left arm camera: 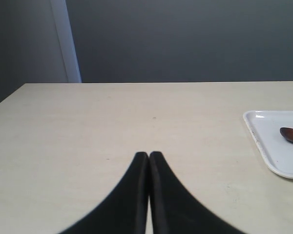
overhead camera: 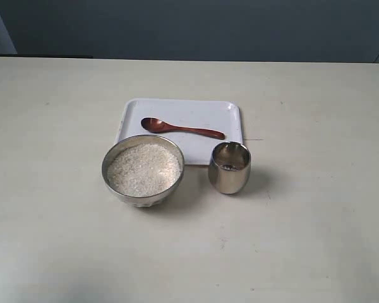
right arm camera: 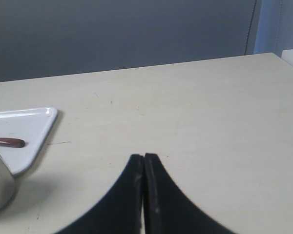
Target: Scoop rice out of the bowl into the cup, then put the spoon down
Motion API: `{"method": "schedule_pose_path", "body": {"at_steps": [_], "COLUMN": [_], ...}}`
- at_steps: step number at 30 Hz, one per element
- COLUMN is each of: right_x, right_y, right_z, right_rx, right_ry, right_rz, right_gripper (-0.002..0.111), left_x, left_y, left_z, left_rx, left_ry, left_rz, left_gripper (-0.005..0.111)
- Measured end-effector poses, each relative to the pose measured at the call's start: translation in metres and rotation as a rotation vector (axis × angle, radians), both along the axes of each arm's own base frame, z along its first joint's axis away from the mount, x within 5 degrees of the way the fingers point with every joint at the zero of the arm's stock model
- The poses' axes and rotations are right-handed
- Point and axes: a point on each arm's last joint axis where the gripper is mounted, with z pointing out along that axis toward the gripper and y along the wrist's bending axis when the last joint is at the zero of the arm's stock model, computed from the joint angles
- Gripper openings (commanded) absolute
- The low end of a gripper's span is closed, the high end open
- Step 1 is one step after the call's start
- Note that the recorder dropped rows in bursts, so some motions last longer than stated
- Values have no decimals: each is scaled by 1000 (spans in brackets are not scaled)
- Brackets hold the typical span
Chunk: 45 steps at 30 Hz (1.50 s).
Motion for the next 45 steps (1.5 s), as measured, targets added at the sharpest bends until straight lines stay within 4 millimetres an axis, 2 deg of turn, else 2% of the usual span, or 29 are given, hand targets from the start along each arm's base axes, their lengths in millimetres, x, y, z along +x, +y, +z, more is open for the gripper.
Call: {"method": "schedule_pose_path", "body": {"at_steps": [45], "right_x": [0], "right_y": [1], "right_z": [0], "right_rx": [22], "right_ry": [4], "right_rz": [2], "right_gripper": [-1], "left_x": [0], "left_y": [0], "left_z": [0], "left_rx": [0], "left_ry": [0], "left_rz": [0], "left_gripper": [1]}}
